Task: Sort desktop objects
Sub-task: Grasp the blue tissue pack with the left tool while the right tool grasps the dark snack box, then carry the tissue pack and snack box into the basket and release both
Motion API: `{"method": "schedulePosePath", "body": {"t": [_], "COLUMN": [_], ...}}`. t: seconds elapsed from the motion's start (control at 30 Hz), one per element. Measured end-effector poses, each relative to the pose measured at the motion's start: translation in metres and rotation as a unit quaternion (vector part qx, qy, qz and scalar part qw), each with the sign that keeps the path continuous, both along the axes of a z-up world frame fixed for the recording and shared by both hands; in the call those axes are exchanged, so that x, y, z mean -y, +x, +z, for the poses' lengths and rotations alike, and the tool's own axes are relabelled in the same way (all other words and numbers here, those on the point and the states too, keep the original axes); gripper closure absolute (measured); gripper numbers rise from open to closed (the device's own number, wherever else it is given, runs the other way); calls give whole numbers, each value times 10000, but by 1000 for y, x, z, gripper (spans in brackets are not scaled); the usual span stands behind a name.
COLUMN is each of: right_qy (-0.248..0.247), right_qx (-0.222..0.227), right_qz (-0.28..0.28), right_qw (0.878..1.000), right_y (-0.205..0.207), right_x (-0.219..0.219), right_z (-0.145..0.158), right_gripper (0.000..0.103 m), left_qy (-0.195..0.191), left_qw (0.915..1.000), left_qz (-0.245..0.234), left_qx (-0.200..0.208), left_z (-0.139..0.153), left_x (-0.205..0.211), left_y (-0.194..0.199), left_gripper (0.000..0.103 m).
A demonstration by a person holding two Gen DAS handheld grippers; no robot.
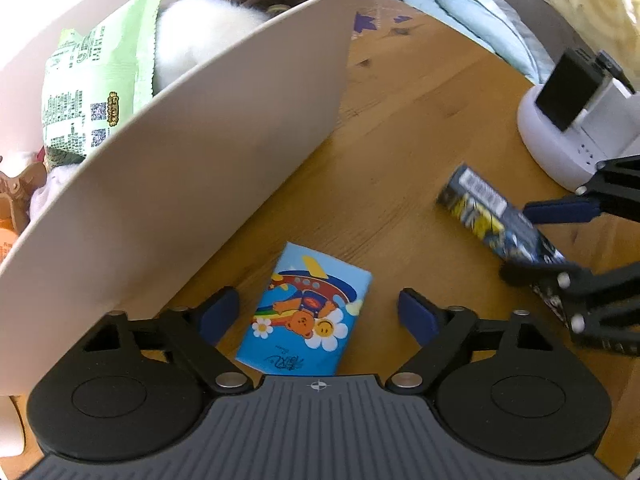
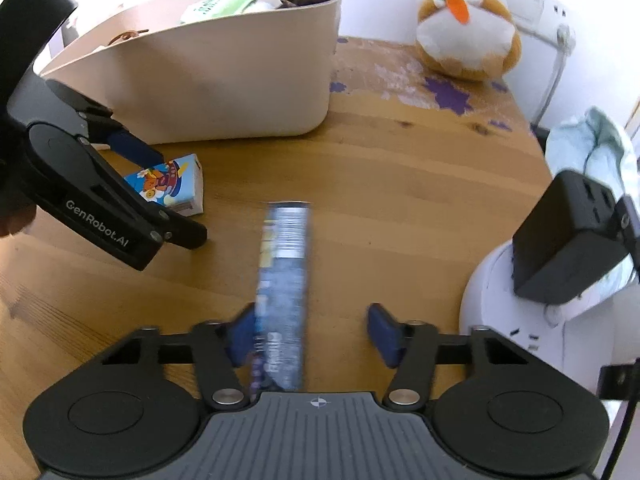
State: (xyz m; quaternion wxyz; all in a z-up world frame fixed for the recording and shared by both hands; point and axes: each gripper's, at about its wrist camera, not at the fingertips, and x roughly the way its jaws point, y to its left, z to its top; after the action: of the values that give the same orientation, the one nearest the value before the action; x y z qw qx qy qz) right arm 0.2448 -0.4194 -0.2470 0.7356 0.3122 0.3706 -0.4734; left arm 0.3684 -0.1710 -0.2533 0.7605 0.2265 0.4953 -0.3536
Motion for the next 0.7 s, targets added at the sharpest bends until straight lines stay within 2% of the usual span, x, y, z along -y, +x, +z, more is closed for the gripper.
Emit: {"method": "schedulePosePath", "body": {"t": [0.03, 0.07, 0.1, 0.13, 0.33, 0.5, 0.7], "right_qy": [-12, -22, -27, 0, 85, 73, -22], "right_qx": [26, 25, 2, -6, -4, 71, 254], "right_qz": [0, -5, -2, 4, 95, 82, 2], "right_qw": [10000, 10000, 10000, 10000, 9999, 9999, 9997], "right_y": [0, 0, 1, 1, 4, 4, 5], "right_x": [-1, -1, -2, -3, -11, -19, -30], "right_z": [1, 1, 1, 2, 3, 11, 30], "right_gripper": [68, 78, 82, 81, 82, 82, 82], "left_qy": [-15, -22, -43, -61, -42, -236, -459], "left_qw": [10000, 10000, 10000, 10000, 10000, 9991, 9983], "left_qz": [-17, -26, -21, -13, 88, 288, 349], "left_qx": [9, 16, 24, 31, -1, -207, -91], "left_z": [2, 4, 6, 7, 11, 15, 44], "left_x": [-1, -1, -1, -3, -17, -31, -53], "left_y": [-2, -3, -5, -8, -20, -28, -37], "left_gripper": [29, 38, 43, 54, 56, 56, 56]}}
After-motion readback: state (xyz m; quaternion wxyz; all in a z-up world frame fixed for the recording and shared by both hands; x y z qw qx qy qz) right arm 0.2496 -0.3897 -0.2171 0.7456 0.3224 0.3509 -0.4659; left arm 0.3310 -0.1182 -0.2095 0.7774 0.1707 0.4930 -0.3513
